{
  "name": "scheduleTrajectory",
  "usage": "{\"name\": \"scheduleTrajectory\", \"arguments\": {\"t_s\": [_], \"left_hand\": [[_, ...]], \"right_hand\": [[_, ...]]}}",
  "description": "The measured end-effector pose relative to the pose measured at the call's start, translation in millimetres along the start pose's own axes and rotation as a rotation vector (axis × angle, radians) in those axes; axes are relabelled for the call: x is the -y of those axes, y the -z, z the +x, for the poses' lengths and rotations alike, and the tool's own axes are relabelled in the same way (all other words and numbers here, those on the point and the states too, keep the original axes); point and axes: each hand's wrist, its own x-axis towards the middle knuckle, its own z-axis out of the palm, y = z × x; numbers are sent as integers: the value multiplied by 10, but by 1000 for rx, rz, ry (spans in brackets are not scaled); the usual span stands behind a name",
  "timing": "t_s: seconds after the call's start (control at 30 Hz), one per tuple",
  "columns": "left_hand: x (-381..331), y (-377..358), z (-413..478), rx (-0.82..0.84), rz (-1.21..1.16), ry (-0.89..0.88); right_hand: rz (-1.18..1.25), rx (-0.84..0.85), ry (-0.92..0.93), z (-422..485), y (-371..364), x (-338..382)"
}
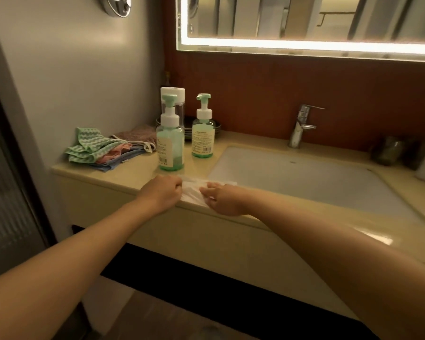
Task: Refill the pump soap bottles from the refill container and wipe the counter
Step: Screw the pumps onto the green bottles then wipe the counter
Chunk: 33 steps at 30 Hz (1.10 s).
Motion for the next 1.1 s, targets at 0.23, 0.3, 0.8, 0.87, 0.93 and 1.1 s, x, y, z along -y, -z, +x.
{"name": "scheduleTrajectory", "arguments": {"t_s": [0.23, 0.3, 0.8, 0.87, 0.93, 1.1], "left_hand": [[-760, -284, -30, 48, -19, -154], [-1067, -428, -10, 55, -39, -212], [-3704, -1509, -316, 149, -203, -638], [-3889, -1592, -375, 159, -244, -659], [-3992, -1651, -394, 167, -275, -672], [-3932, -1690, -386, 108, -330, -739]], "right_hand": [[53, -45, -154, -644, -169, -601], [70, -50, -228, -919, -234, -875], [223, -196, -694, -3217, -776, -2552], [249, -195, -739, -3389, -820, -2650], [271, -215, -756, -3504, -853, -2717], [-17, -554, -698, -3668, -1092, -2685]]}}
